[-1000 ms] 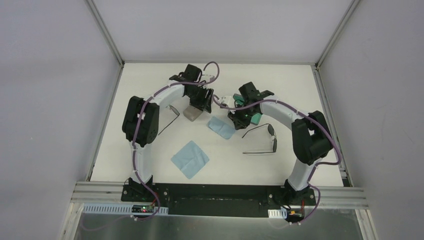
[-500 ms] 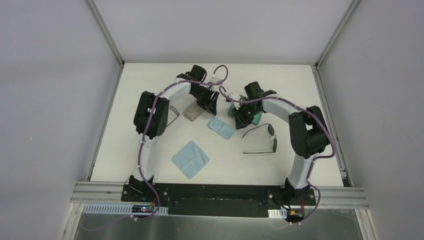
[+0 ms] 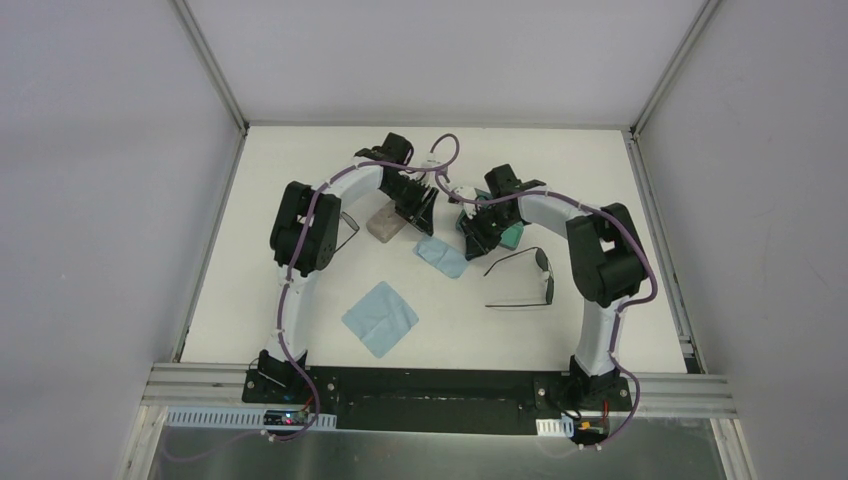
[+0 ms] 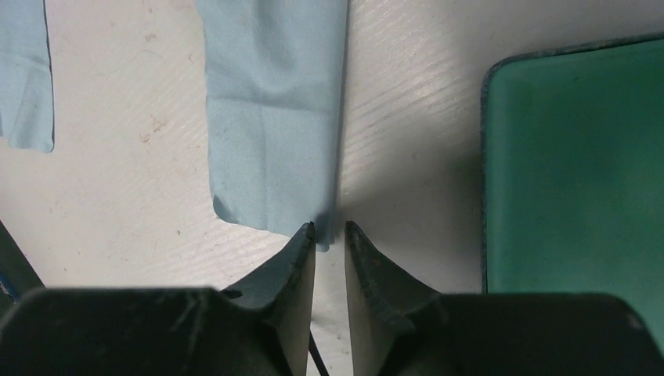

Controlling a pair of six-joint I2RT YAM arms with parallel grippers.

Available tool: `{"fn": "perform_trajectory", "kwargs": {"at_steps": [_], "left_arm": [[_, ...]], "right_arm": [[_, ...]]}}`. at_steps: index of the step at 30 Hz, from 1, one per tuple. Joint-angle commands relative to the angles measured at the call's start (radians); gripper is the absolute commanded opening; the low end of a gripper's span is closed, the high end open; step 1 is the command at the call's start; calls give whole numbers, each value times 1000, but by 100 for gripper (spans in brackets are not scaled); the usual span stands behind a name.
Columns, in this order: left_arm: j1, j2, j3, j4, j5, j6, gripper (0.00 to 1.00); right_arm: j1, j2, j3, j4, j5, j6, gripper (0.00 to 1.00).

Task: Organize the sunglasses
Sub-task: Pick up the glasses cleaning cloth from the center of the board.

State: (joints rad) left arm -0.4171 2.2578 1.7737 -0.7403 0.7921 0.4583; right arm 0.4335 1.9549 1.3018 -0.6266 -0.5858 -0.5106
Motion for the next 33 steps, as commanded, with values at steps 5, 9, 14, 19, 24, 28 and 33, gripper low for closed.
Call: {"fn": "perform_trajectory", "kwargs": {"at_steps": [5,9,14,19,24,28,33], "left_arm": [[7,19,10,-4,29,56,44],[7,34,23,-3,32,62,44],[8,46,30,-3,35,65,45],[8,48,30,-3,29,68,45],[8,48,30,-3,30,68,45],[8,50,31,-3,26,69,45],[7,53,40,-4,18,84,45]], "right_arm": [[4,10,28,-7,-19,-9,18],[4,1,20,-18,-27,-20,16],[10,-4,14,-26,-33,-28,15],[11,-5,19,-29,-40,-26,12],[16,-8,13,-25,-43,-26,10],[15,-8,15,-12,-29,-26,0],[-5,-4,50,-14,5,-37,0]]}}
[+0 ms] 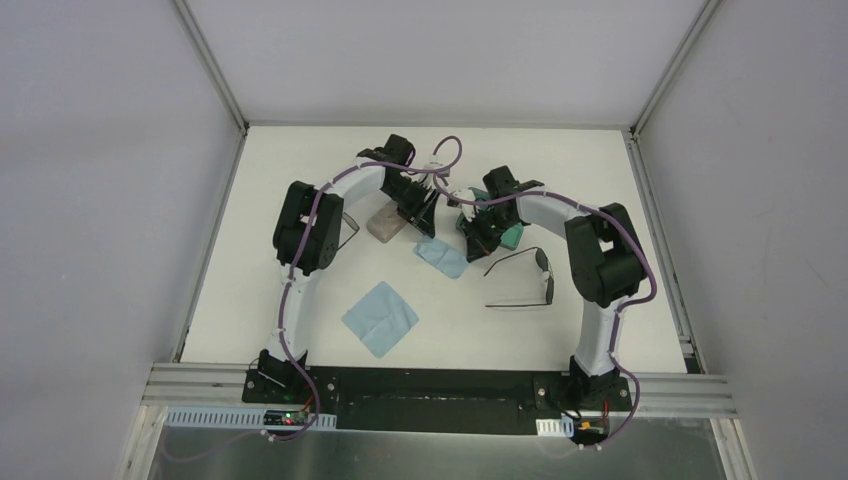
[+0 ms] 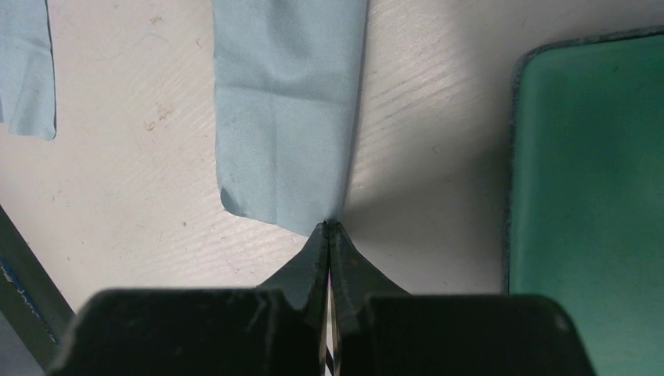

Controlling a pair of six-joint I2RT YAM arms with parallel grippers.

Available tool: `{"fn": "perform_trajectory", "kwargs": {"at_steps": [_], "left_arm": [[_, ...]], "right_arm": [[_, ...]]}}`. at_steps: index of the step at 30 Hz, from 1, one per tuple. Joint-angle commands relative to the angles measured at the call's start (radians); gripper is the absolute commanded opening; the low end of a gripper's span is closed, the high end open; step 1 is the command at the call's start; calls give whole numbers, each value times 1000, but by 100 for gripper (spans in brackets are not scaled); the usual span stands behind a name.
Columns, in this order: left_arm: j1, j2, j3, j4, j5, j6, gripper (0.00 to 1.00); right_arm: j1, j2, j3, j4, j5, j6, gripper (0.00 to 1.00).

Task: Organize the sunglasses
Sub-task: Pick up the glasses cleaning cloth from the center of the board.

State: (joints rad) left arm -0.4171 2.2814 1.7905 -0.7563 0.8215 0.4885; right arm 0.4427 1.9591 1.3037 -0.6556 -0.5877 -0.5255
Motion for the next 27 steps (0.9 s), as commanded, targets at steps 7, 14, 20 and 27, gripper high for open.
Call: {"fn": "perform_trajectory", "kwargs": {"at_steps": [7,14,20,27], "left_arm": [[8,45,46,13,-11,58,43],[8,49,51,14,-2,62,38],[12,30,92,15,-53,97,37],[18,26,133,29,-34,93,34]], "right_arm": [[-25,10,92,4,39,-47,0],[-24,19,88,8,58,-54,0],[-25,18,86,1,61,-59,0],[-25,15,82,2,68,-60,0]]}}
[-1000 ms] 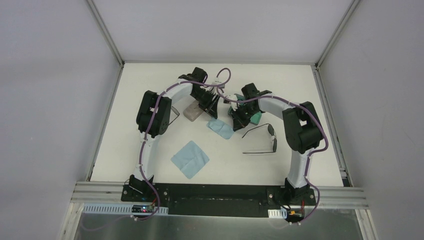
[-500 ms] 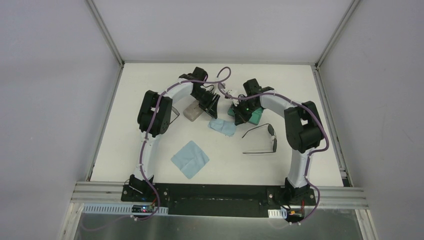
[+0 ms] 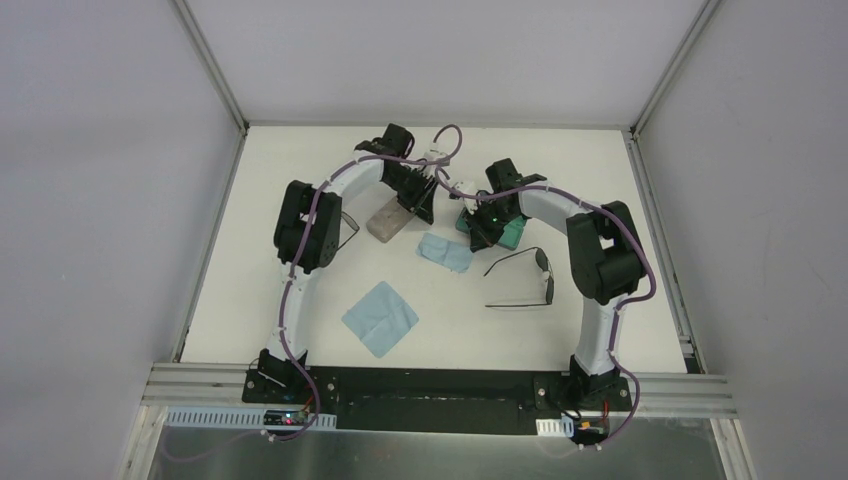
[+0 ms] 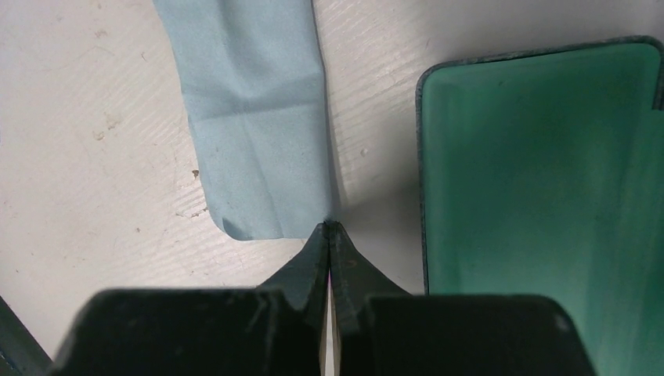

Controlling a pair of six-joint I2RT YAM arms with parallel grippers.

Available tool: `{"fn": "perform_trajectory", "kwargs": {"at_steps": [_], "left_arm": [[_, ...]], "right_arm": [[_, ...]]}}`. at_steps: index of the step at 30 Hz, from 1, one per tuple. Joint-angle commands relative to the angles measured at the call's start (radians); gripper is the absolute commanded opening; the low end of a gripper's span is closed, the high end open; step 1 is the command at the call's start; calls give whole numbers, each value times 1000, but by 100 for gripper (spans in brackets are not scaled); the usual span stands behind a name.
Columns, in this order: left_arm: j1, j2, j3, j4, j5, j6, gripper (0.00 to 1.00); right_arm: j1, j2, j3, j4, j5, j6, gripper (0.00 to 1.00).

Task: Organize the sunglasses
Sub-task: Pick up the glasses cleaning cloth from the center of the board.

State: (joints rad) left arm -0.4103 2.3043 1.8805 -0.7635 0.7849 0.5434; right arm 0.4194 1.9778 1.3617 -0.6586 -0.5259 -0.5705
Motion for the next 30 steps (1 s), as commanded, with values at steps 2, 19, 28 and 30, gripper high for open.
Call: {"fn": "perform_trajectory", "kwargs": {"at_steps": [2,19,28,30], "left_arm": [[10,10,32,37,8,43,37],[-2,69,-15,-1,23,115,38],[-5,53,-47,-4,9,85,41],[-4,33,-83,38,-23,41,41]], "right_arm": [[-2,-4,24,5,6,-14,0],[-4,-6,15,2,12,-15,0],[-10,-13,19,-16,0,-21,0],[-10,-24,16,-29,-7,-29,0]]}}
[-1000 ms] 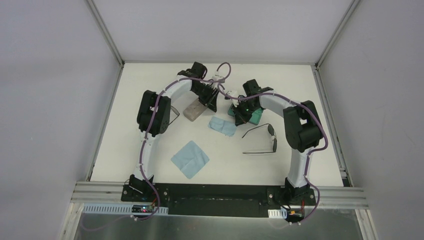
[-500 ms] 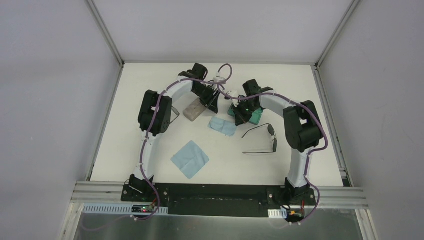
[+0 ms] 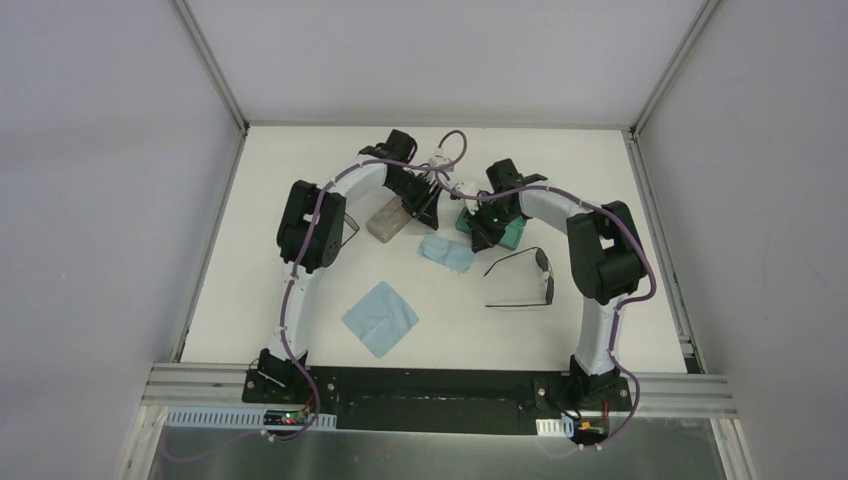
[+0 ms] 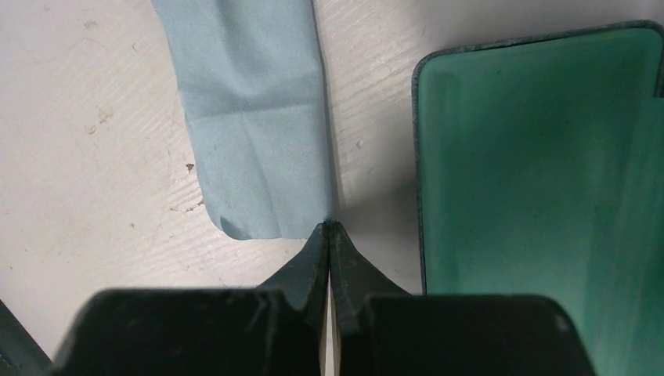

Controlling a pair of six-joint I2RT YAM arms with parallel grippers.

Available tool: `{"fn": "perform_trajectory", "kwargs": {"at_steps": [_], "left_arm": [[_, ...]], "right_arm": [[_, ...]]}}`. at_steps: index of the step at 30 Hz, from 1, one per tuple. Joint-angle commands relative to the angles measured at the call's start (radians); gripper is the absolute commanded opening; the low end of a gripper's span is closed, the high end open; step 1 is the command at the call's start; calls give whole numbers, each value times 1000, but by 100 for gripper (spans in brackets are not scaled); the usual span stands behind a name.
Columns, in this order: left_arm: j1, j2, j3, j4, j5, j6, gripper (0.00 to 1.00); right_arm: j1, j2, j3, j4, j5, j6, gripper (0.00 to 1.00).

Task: Organize the sunglasses
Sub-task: Pick up the glasses cleaning cloth from the center of the board.

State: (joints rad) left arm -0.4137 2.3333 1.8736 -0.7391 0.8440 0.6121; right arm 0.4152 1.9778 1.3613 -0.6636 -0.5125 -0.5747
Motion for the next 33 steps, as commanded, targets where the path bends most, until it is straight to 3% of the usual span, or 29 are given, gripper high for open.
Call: {"fn": "perform_trajectory", "kwargs": {"at_steps": [1,9,25,33], "left_arm": [[0,-7,-104,29,-86,-41,42],[-2,-52,-210,94,-70,-119,42],[-33,-40,-212,85,-42,-103,32],[-37,-12,-138,147,-88,-184,37]], "right_arm": [[-6,-31,13,-27,-23,-29,0],[-7,-68,-41,-22,-8,-40,0],[-56,-61,-34,-5,11,-25,0],[-56,-44,-26,0,3,-22,0]]}}
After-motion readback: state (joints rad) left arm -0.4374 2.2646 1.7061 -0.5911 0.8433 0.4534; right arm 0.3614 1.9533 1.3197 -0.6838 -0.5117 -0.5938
